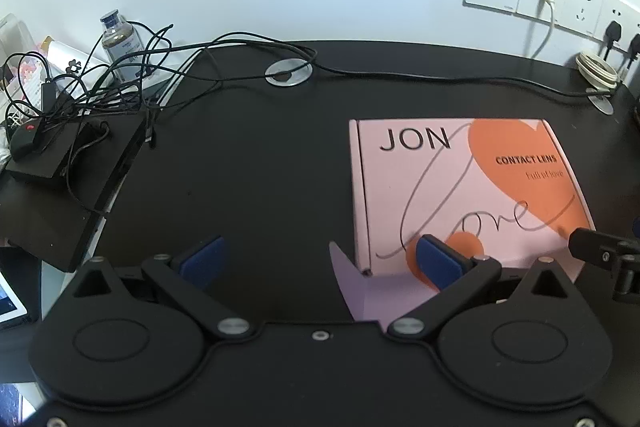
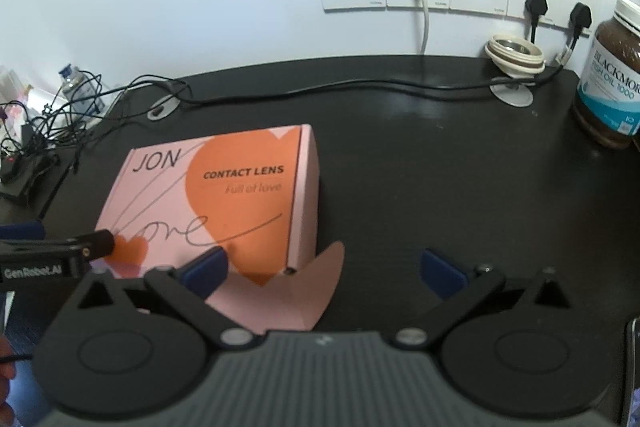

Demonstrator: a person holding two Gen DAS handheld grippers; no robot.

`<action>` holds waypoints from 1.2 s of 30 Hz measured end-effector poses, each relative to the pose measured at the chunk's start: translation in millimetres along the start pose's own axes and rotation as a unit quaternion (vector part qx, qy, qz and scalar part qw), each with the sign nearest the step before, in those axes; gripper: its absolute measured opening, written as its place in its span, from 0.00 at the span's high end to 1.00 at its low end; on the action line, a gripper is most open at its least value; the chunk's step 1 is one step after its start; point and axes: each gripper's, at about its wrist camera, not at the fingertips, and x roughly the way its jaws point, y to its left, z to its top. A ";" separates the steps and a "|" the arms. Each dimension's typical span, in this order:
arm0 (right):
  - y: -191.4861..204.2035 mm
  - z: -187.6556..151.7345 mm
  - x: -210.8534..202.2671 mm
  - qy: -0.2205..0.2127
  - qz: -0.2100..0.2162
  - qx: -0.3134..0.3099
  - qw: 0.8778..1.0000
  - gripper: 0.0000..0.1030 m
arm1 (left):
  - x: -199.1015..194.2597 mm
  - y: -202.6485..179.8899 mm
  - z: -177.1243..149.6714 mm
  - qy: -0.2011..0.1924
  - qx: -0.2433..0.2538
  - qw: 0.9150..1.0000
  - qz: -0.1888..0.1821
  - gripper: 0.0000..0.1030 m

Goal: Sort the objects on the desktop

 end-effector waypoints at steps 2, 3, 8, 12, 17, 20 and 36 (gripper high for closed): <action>-0.6 -3.0 -2.4 0.001 0.000 0.000 1.000 0.01 | -1.9 0.3 -3.1 0.001 -0.001 1.000 -0.003 0.00; -1.0 -4.6 -3.5 0.002 -0.001 0.001 1.000 0.01 | -3.0 0.2 -4.5 0.001 -0.002 1.000 -0.004 0.00; -2.8 -13.2 -9.7 0.007 -0.008 0.004 1.000 0.01 | -8.4 -4.8 -10.8 0.006 -0.001 1.000 -0.014 0.00; -5.9 -19.1 -15.2 0.009 -0.016 0.008 1.000 0.01 | -15.5 -11.6 -15.0 0.001 0.000 1.000 -0.023 0.00; -12.8 -27.7 -27.1 0.006 -0.029 0.021 0.999 0.01 | -22.8 -20.5 -21.5 0.004 0.004 0.999 -0.041 0.00; -16.5 -37.6 -36.4 0.006 -0.038 0.028 0.999 0.01 | -27.7 -25.1 -28.5 0.004 0.010 0.999 -0.045 0.00; -13.7 -108.1 -76.6 0.025 -0.053 0.031 0.998 0.01 | -52.2 -21.6 -88.6 0.044 0.018 0.998 -0.045 0.00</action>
